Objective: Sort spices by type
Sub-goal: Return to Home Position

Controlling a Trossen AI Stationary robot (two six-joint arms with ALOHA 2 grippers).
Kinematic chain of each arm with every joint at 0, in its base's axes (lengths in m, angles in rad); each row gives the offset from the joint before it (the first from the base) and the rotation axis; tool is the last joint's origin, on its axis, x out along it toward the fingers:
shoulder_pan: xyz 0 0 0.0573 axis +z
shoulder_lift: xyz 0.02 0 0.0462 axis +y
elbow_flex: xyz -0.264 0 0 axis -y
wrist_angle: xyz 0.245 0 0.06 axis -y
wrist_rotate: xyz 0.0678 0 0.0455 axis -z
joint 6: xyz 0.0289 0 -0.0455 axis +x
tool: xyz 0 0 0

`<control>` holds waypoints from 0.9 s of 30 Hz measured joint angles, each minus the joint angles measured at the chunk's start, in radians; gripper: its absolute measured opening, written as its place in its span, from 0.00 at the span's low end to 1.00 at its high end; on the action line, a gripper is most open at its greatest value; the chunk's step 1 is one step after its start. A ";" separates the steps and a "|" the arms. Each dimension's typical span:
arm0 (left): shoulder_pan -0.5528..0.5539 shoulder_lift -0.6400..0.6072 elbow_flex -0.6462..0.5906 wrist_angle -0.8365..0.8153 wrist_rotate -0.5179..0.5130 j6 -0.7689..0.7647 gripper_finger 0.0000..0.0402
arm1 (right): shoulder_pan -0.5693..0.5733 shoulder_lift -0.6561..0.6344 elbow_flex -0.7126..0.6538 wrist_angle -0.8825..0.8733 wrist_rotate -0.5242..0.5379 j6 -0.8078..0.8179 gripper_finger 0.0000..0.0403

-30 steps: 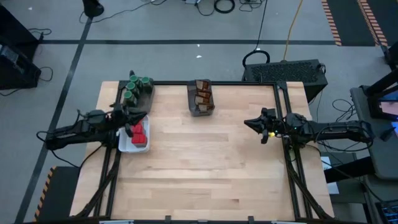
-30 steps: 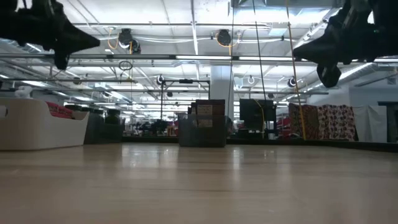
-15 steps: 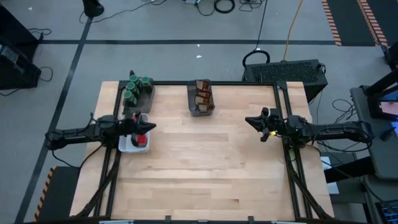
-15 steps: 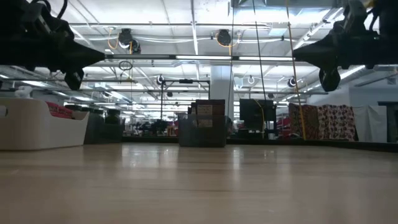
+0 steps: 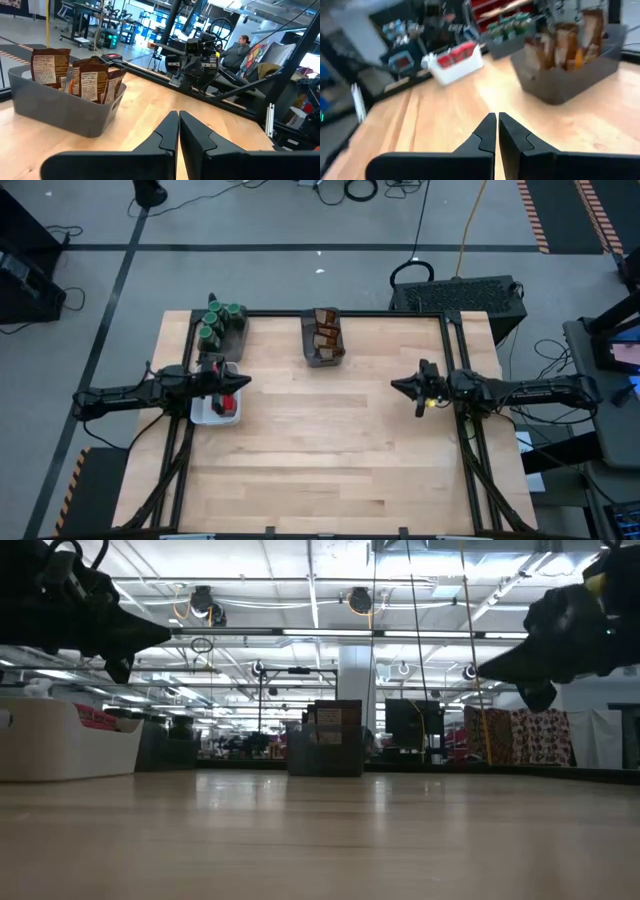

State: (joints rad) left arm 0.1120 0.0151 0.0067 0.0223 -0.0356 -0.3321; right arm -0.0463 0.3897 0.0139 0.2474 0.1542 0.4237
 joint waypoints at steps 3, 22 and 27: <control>0.000 0.000 0.000 0.000 0.000 0.002 0.05 | 0.001 0.000 0.000 -0.031 -0.032 -0.040 0.00; 0.000 0.000 -0.001 0.000 -0.001 0.000 0.06 | 0.000 0.000 0.000 -0.074 -0.025 -0.044 0.00; 0.000 0.000 -0.001 0.000 -0.002 -0.001 0.06 | 0.000 0.000 0.000 -0.074 -0.025 -0.044 0.00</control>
